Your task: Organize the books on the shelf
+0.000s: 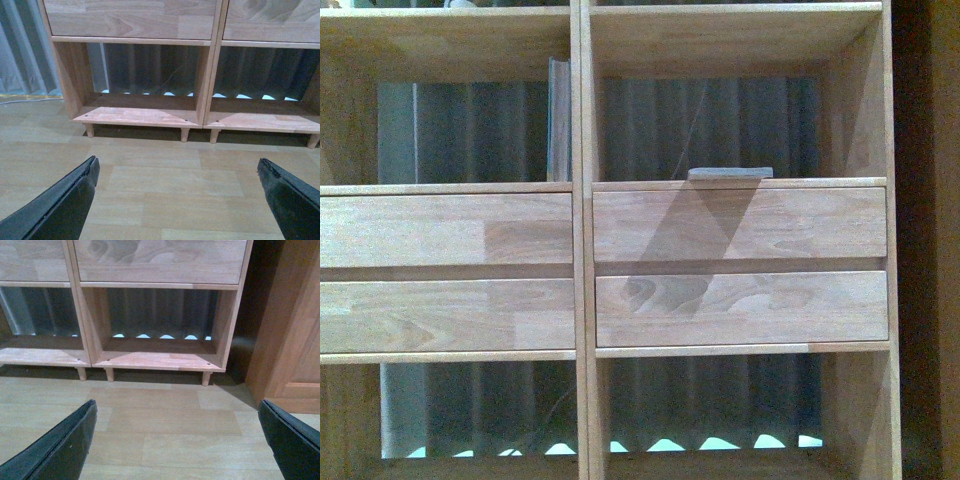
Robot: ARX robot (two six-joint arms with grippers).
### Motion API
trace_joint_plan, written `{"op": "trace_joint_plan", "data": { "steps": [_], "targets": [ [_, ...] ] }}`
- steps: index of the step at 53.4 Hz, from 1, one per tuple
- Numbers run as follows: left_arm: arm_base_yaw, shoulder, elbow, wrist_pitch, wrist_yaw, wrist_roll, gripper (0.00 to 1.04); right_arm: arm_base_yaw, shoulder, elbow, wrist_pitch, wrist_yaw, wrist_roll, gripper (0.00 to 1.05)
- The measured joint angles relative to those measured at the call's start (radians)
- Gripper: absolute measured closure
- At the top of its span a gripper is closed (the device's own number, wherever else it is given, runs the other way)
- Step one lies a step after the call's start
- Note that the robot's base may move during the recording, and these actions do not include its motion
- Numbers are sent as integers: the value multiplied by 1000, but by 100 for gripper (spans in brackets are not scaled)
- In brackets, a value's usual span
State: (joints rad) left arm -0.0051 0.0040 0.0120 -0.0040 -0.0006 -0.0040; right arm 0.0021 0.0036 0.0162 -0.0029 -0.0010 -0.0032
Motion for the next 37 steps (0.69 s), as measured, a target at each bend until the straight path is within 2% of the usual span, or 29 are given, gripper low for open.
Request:
{"op": "trace_joint_plan", "data": {
  "steps": [37],
  "targets": [
    [0,0,0,0,-1,0,7,0,0,0,0,0,0,7]
  ]
}}
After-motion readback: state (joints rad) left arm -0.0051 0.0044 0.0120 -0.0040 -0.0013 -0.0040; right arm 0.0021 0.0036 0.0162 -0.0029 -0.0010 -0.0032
